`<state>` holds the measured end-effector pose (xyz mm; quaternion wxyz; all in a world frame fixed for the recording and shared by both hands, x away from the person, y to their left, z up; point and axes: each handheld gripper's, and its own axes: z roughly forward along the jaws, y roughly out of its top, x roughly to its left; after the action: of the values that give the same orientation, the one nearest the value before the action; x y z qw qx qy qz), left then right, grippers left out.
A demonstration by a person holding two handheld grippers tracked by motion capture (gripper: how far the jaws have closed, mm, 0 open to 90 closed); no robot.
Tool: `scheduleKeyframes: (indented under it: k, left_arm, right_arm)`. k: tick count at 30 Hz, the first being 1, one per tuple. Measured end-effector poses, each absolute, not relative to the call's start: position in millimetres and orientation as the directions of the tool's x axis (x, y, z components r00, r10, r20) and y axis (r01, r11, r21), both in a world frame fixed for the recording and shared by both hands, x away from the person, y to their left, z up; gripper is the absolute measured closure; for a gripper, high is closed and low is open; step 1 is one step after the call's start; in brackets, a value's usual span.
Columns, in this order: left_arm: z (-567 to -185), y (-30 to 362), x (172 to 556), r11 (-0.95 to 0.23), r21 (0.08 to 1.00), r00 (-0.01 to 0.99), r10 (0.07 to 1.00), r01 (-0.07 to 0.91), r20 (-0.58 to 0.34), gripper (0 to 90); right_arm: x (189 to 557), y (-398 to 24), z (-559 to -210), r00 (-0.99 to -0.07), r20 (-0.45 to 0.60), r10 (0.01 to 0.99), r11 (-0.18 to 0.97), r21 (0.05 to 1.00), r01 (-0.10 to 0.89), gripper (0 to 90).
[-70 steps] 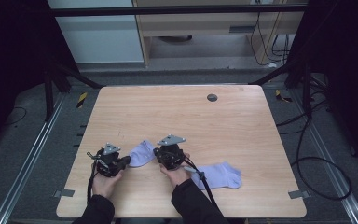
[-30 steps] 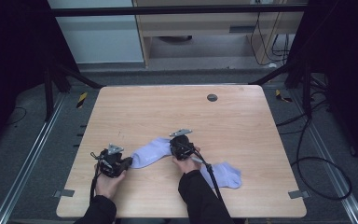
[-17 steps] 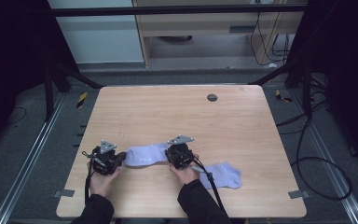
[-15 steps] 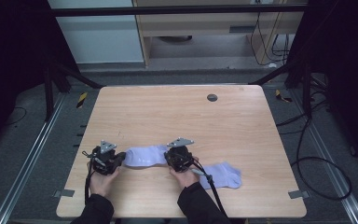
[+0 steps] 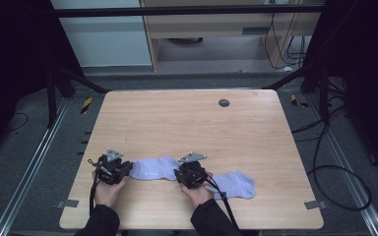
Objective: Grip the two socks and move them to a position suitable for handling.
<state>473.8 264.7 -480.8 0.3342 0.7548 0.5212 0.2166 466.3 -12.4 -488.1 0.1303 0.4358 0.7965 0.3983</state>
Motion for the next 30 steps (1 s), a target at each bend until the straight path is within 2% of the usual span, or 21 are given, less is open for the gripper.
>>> scheduleKeyframes:
  k: [7, 12, 16, 30]
  left_arm:
    - [-464.5, 265.0, 463.4, -0.175, 0.781, 0.364, 0.928, 0.6, -0.072, 69.1]
    - [-450.3, 253.8, 452.8, -0.173, 0.803, 0.404, 0.91, 0.571, -0.091, 63.3]
    - [-441.7, 238.0, 445.2, -0.176, 0.814, 0.436, 0.894, 0.554, -0.103, 59.2]
    - [-444.9, 166.1, 429.8, -0.329, 0.784, 0.587, 0.807, 0.526, -0.055, 53.3]
  right_arm:
    - [465.1, -37.0, -468.1, -0.588, 0.145, 0.796, 0.266, 0.789, 0.554, 66.7]
    - [463.8, -63.1, -454.9, -0.585, 0.13, 0.801, 0.253, 0.811, 0.528, 58.0]
    - [460.1, -87.9, -445.8, -0.578, 0.127, 0.806, 0.244, 0.819, 0.519, 54.5]
    - [433.2, -171.2, -442.8, -0.521, 0.077, 0.85, 0.238, 0.826, 0.51, 45.3]
